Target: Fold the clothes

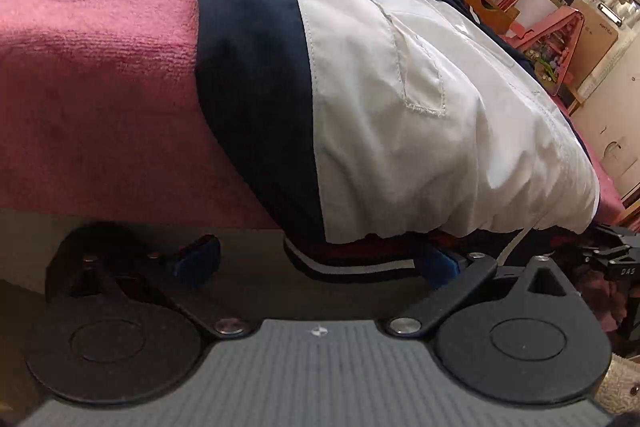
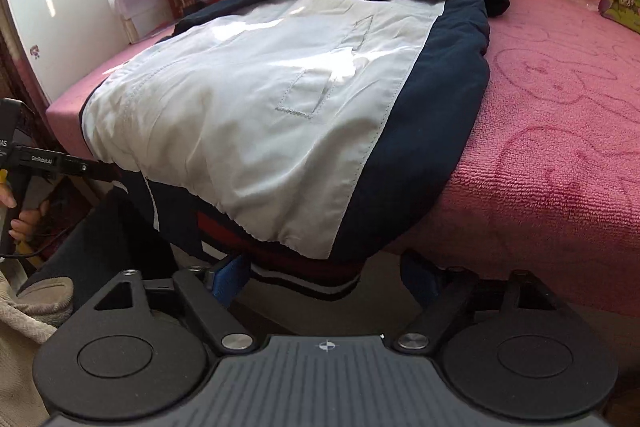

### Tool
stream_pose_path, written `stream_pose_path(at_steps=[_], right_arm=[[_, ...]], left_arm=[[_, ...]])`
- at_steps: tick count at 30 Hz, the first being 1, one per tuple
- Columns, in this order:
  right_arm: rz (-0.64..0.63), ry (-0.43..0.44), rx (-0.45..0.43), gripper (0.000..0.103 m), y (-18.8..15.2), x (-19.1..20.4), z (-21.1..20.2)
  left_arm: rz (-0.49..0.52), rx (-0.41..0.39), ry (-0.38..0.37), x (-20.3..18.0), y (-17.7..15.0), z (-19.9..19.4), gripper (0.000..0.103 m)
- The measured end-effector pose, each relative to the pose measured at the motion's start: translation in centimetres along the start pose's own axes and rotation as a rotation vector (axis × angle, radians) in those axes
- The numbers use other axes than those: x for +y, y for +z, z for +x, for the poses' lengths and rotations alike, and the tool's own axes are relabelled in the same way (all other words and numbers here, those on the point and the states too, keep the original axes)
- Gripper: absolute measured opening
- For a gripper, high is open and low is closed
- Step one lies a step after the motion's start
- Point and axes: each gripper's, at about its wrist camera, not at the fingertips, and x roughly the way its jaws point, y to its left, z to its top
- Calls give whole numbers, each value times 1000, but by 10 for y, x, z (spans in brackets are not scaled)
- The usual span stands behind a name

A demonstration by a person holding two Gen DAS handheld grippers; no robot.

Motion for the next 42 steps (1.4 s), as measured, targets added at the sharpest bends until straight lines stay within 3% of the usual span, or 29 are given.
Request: stream_pose_path(at_steps=[2,4,7,10,17,22,26,32,35,38,40,42], right_arm=[[35,26,28,33,-1,0,-2],[51,54,38,26,-1,4,-10],[41,146,11,25,9,18,-33],[36,229,-58,25,26,28,-54],[184,388,-207,27,65,12,-52],[218,420,-267,31,86,13,-35],[207,390,-277,33,93,16,-17],[222,374,-275,34,92,16,7],[230,382,-287,40,88,15,4],[199,363,-338,62,86,17,-11],[178,328,-389,69,85,16,-24],[149,281,-429,78,85,17,-37]], left_arm=[[-65,9,-105,5,0,-2,94],[-53,50,-198,1,2,-9,90],[42,99,-271,-19,9,-24,97],[114,76,-311,-37,24,-39,100],[92,-12,-417,-50,51,-51,100],[95,-25,-473,-64,50,-52,103],[155,22,-453,-77,36,-46,103],[-22,158,-615,-79,13,-7,103],[5,135,-644,-90,19,-4,103],[65,54,-681,-101,40,-13,103],[123,-19,-667,-105,58,-20,103],[203,-94,-575,-110,75,-17,103]])
